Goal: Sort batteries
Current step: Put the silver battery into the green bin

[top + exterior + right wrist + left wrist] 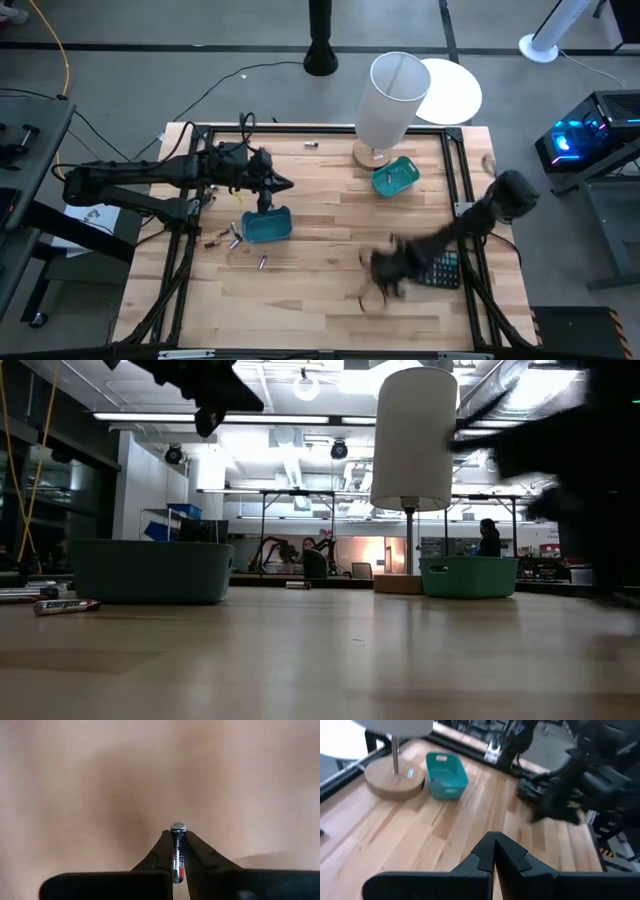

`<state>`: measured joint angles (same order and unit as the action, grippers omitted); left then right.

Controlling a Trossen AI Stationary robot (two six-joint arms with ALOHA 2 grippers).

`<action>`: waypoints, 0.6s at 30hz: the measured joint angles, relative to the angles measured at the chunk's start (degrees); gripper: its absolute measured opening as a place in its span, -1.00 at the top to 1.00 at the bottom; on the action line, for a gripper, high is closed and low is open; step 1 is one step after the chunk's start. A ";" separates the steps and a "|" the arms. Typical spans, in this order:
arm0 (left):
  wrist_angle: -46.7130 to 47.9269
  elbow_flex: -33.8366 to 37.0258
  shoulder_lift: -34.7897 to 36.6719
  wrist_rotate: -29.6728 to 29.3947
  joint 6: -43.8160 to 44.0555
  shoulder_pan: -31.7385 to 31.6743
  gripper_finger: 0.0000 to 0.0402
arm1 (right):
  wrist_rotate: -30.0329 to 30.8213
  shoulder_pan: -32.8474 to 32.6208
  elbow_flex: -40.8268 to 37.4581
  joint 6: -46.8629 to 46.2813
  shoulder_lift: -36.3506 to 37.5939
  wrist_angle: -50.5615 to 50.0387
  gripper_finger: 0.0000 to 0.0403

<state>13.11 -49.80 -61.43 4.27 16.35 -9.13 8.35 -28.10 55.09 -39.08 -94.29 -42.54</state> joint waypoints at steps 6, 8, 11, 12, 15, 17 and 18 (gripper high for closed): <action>0.79 -2.77 0.01 0.02 -2.27 -0.09 1.00 | 19.19 13.64 0.11 -5.50 12.68 -12.38 0.98; 1.44 -3.19 0.02 0.00 -2.76 -0.11 1.00 | 21.39 18.78 0.13 -5.67 16.49 -14.10 0.98; 3.36 -3.25 0.00 0.02 -3.19 -0.11 1.00 | 21.52 26.65 0.15 -2.31 19.31 -13.79 0.99; 4.11 -3.28 0.00 0.02 -3.13 -0.11 1.00 | 21.70 29.23 0.15 -0.72 19.73 -13.61 0.99; 7.07 -3.28 0.01 0.02 -2.95 -0.11 1.00 | 20.67 37.24 0.15 0.90 19.92 -11.87 0.99; 8.03 -3.28 0.00 0.03 -1.85 -0.11 1.00 | 18.44 42.19 0.15 3.00 19.46 -8.04 0.99; 8.52 -3.28 0.00 0.04 -1.07 -0.11 1.00 | 17.26 44.25 0.15 3.85 19.44 -5.95 0.99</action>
<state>21.63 -53.09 -61.43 4.32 15.27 -9.23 25.61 16.15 55.24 -35.23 -74.86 -48.49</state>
